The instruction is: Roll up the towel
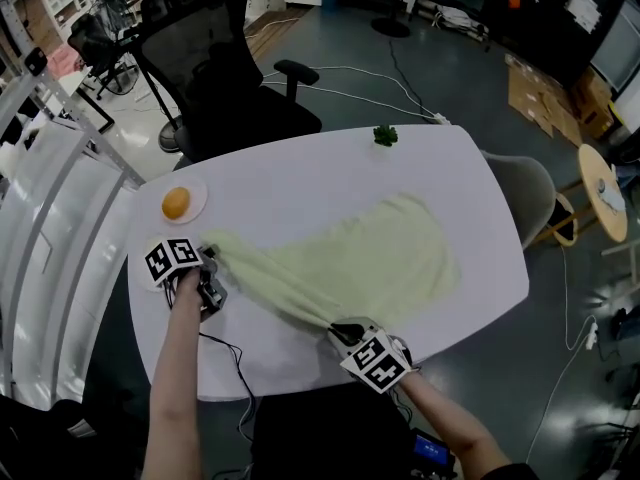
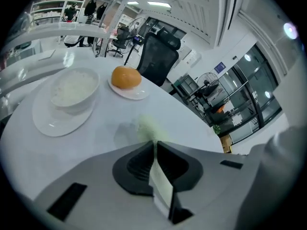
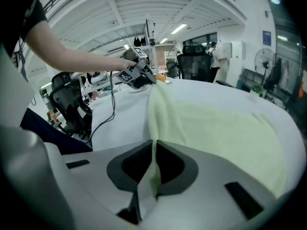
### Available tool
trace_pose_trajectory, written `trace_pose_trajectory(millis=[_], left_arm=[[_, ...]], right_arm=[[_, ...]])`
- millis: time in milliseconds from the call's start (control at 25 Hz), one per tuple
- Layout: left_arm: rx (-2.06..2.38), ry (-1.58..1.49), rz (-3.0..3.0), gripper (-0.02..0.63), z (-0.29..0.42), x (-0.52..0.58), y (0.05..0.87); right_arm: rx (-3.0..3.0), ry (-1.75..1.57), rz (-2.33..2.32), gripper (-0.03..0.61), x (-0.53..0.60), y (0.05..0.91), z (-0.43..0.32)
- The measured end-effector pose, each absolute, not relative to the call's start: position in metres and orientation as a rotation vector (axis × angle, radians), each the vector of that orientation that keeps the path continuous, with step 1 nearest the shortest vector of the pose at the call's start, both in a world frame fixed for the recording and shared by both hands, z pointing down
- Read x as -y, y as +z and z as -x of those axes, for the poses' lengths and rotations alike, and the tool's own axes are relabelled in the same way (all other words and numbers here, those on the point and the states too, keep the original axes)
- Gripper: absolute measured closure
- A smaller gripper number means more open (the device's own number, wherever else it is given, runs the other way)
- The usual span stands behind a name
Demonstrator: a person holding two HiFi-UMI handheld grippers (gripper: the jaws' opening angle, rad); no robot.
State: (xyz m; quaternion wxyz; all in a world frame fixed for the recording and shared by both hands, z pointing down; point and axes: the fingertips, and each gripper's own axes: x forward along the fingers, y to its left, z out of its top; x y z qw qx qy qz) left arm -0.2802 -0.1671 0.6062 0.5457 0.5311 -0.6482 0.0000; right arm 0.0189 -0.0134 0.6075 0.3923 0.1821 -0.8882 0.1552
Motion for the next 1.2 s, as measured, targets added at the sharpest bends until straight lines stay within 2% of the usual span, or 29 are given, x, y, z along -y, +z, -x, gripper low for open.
trace_pose_trajectory(millis=[400,1040,1200], left_arm=[[1.521,0.065,-1.332,0.58,0.234,0.232,0.586],[1.584,0.098,-1.224,0.578,0.206,0.284,0.626],[1.616,0.117,-1.21,0.562,0.207,0.289,0.632]], right_arm=[[2.31,0.553,-0.572,0.541,0.061,0.591,-0.051],[2.255,0.622,-0.709,0.54,0.117,0.619,-0.09],[2.219,0.583,-0.723,0.535,0.129,0.63,-0.096]])
